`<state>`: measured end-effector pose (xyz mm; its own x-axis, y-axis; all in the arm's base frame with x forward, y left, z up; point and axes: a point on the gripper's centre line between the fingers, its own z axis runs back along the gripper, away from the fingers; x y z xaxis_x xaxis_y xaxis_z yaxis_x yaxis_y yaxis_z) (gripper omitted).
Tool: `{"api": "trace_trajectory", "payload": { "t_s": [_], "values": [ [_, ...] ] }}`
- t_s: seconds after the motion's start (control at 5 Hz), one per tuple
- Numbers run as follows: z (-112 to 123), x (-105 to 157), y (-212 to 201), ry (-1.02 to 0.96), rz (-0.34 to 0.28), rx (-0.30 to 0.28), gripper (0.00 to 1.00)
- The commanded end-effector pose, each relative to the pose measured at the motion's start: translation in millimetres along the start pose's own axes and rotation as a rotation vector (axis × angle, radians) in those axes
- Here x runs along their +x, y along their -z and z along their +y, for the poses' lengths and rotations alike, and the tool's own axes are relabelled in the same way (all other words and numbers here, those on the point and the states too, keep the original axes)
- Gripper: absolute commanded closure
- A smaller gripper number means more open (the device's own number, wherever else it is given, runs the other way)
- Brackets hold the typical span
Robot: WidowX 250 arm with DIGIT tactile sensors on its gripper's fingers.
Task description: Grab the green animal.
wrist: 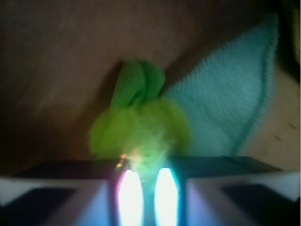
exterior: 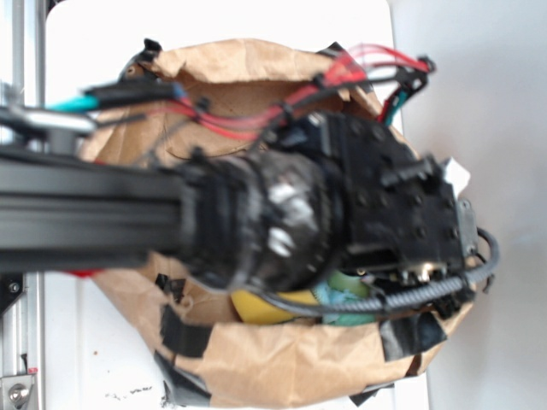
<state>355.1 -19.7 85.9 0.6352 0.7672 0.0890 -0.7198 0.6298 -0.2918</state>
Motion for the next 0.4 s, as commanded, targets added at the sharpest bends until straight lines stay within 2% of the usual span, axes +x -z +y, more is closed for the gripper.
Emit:
{"api": "trace_trajectory", "payload": {
  "t_s": [0.0,0.2],
  "values": [
    [19.5,7.5,-69.9,0.041,-0.012,-0.133,1.0],
    [30.7,6.6,-89.3,0.052,0.013,-0.147,1.0]
  ]
}}
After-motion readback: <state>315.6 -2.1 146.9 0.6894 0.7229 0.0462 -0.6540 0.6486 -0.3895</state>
